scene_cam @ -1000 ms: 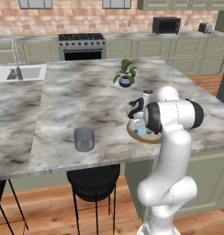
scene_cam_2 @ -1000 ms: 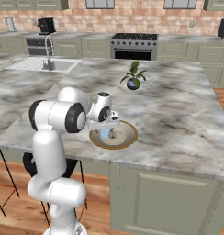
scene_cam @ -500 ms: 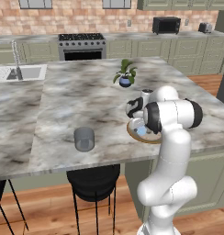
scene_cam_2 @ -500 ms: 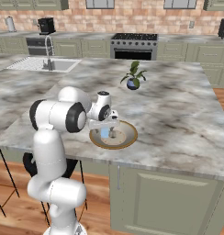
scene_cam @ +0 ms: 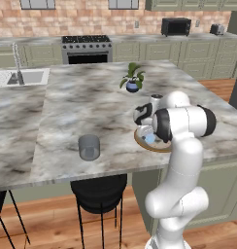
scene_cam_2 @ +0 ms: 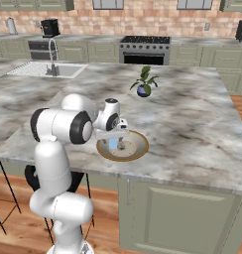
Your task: There are four ice cubes in the ice bowl. Place two ice cubes in each glass of water.
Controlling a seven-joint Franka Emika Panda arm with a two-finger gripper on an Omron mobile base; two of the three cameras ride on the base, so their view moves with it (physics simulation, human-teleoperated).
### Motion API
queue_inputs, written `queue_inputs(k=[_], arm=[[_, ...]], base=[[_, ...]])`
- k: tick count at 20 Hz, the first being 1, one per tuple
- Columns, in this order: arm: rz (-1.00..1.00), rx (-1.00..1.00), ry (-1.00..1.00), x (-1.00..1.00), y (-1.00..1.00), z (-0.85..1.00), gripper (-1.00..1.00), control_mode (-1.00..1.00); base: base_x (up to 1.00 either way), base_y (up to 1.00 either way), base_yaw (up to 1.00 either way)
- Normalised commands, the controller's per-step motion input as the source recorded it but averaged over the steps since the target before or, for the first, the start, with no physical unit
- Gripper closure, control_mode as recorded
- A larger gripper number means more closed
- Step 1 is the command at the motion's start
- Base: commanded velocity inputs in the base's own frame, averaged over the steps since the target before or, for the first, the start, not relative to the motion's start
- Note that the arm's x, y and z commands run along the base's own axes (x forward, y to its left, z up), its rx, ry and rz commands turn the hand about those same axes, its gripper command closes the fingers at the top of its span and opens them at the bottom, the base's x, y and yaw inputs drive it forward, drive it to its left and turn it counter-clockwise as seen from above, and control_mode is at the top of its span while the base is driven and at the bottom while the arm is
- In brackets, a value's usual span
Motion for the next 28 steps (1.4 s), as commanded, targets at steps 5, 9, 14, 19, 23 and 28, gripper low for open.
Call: queue_inputs(k=[5,9,14,19,23,28], arm=[[0.02,0.0,-0.09,0.0,0.0,0.02,-1.0,-1.0],[0.05,0.0,-0.03,0.0,0.0,-0.06,-1.0,-1.0],[0.09,0.0,-0.01,-0.1,0.0,-0.1,-1.0,-1.0],[0.1,0.0,-0.02,-0.21,0.0,0.0,-1.0,-1.0],[0.08,0.0,-0.01,-0.21,0.0,0.0,-1.0,-1.0],[0.05,0.0,0.0,-0.02,0.0,-0.03,1.0,-1.0]], base=[[0.0,0.0,0.0],[0.0,0.0,0.0],[0.0,0.0,0.0],[0.0,0.0,0.0],[0.0,0.0,0.0],[0.0,0.0,0.0]])
